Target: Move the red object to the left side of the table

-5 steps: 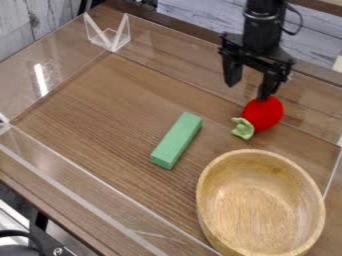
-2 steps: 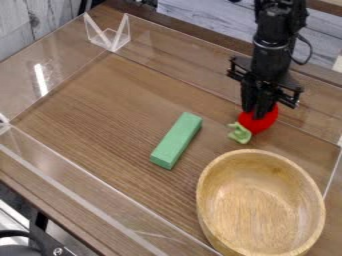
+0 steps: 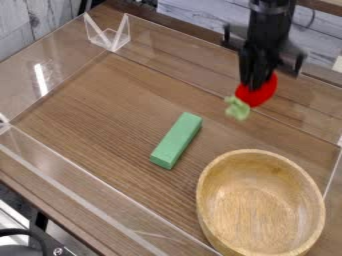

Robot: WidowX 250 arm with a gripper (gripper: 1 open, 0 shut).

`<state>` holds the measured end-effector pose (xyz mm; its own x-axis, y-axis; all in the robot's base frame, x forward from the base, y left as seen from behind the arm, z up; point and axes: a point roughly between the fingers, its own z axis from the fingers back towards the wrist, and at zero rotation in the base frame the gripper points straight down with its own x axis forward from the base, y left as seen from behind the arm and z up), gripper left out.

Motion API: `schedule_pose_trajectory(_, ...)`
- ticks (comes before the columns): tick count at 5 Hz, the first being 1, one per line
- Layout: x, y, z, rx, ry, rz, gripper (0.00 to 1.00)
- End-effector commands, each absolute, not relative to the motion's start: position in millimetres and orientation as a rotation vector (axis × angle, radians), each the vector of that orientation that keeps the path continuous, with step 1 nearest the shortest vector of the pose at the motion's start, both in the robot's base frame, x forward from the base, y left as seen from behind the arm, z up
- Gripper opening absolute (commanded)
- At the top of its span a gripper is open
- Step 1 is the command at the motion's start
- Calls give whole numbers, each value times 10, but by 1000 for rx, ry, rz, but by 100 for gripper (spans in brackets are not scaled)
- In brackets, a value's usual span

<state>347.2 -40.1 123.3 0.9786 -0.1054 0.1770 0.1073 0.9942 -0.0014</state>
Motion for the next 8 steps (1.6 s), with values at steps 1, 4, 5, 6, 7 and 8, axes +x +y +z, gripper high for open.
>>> schedule_pose_trajectory(1, 3511, -120, 1421, -21, -247, -162, 0)
schedule_pose_trajectory(4, 3373, 33, 925, -77, -191, -299, 0)
schedule_pose_trajectory(5, 3288, 144, 903, -76, -195, -242, 0)
schedule_pose_trajectory(6, 3294, 309, 1072, -69, -214, -180, 0)
schedule_pose_trajectory(7, 3309, 433, 1213, -65, -228, -127, 0)
schedule_pose_trajectory(8, 3324, 348, 1262, -61, -232, -59, 0)
